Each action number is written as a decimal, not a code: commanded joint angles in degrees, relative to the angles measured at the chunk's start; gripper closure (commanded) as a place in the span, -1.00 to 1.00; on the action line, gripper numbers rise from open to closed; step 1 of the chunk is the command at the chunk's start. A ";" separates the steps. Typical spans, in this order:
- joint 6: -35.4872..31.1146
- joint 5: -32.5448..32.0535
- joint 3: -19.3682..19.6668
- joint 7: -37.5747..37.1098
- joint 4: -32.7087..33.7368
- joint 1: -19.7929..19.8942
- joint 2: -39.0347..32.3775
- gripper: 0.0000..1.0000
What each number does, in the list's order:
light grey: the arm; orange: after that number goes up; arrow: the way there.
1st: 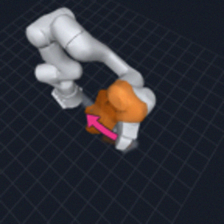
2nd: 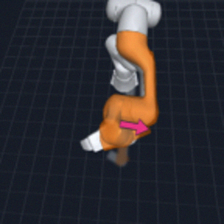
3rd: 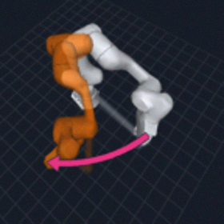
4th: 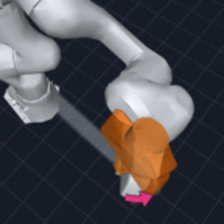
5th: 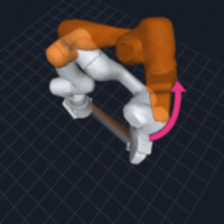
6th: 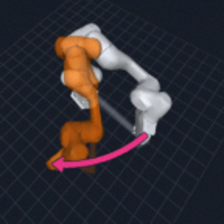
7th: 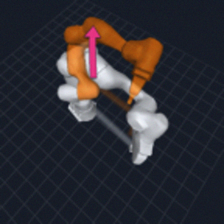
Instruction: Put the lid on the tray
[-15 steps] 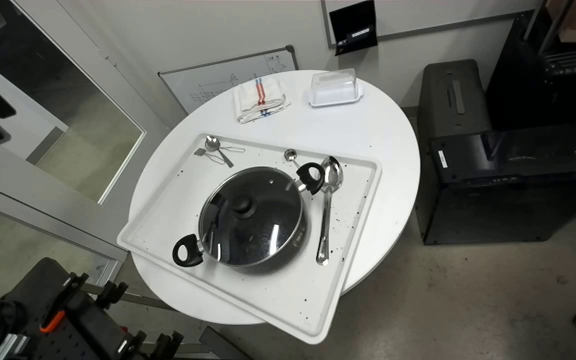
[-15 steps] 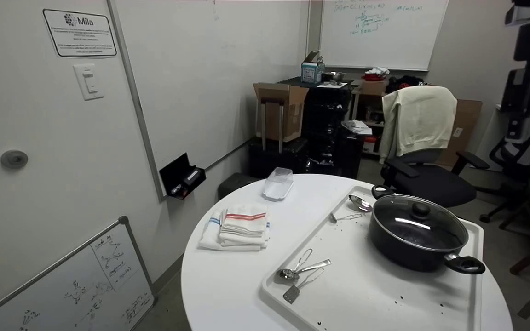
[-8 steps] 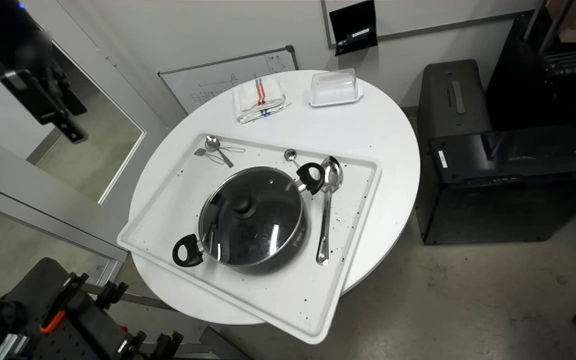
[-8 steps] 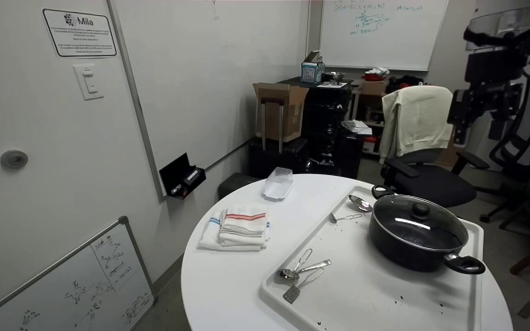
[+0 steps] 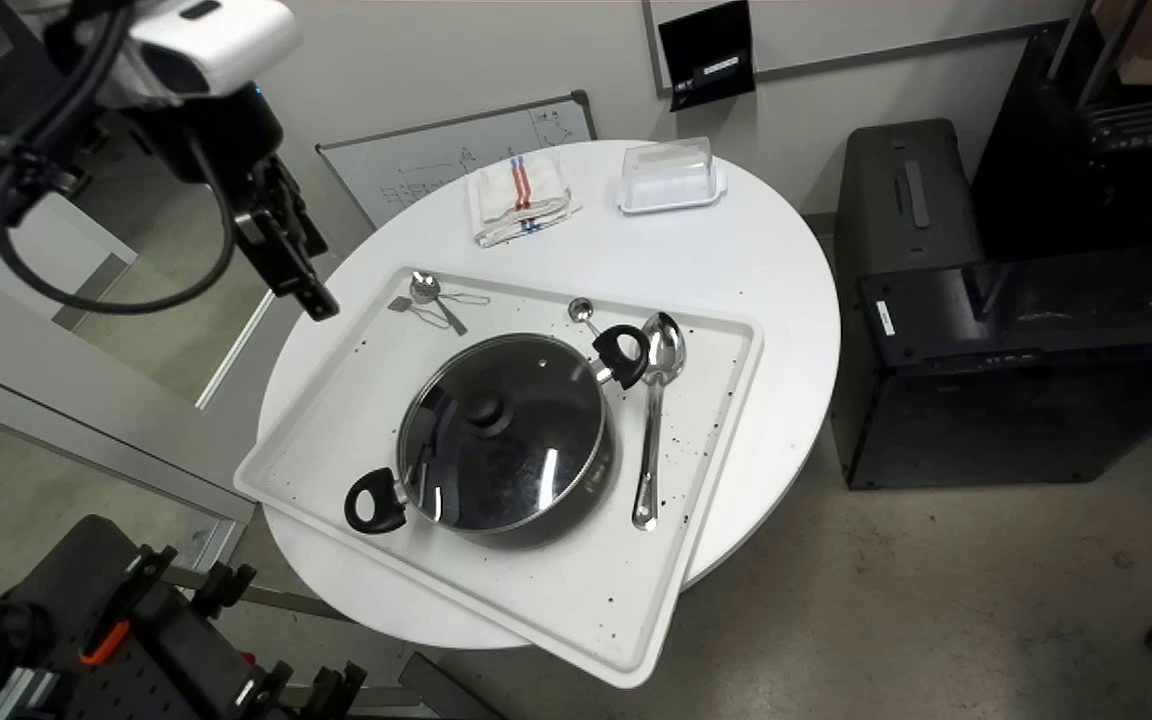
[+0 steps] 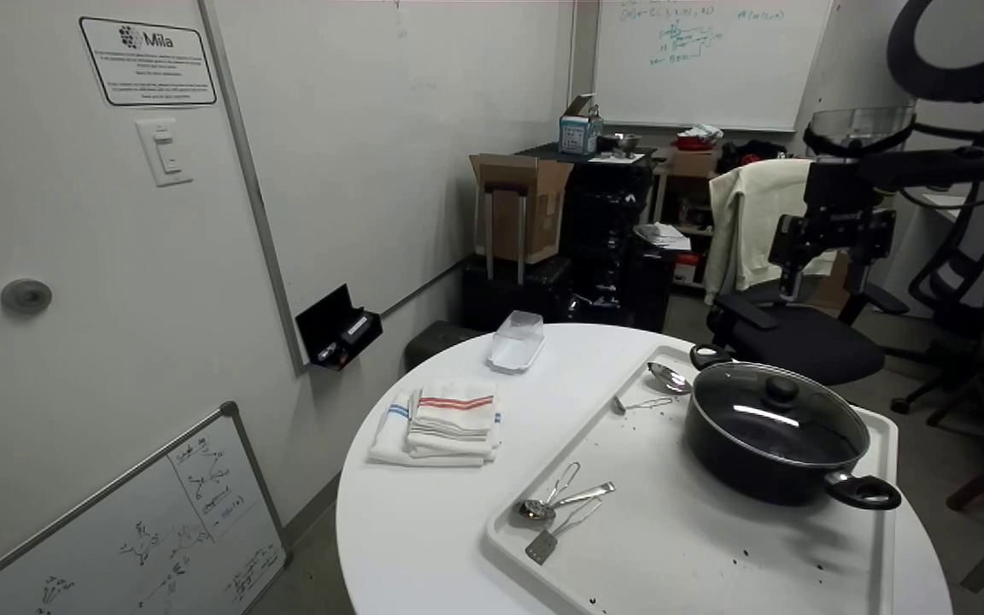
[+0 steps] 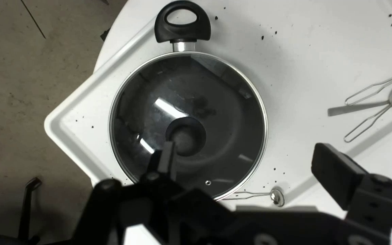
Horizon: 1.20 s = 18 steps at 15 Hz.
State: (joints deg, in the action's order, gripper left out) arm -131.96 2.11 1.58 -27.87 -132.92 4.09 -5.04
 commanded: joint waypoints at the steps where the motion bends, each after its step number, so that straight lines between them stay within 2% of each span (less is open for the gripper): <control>1: -4.08 -0.03 2.32 -1.56 2.43 -0.28 -5.81 -1.00; 11: -19.00 3.12 6.29 -4.69 2.28 -1.67 -16.31 -1.00; 18: -23.98 2.66 9.26 -7.71 1.55 -4.17 -21.66 -1.00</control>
State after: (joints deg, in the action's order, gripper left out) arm -153.62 4.45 8.98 -33.94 -131.68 2.06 -24.56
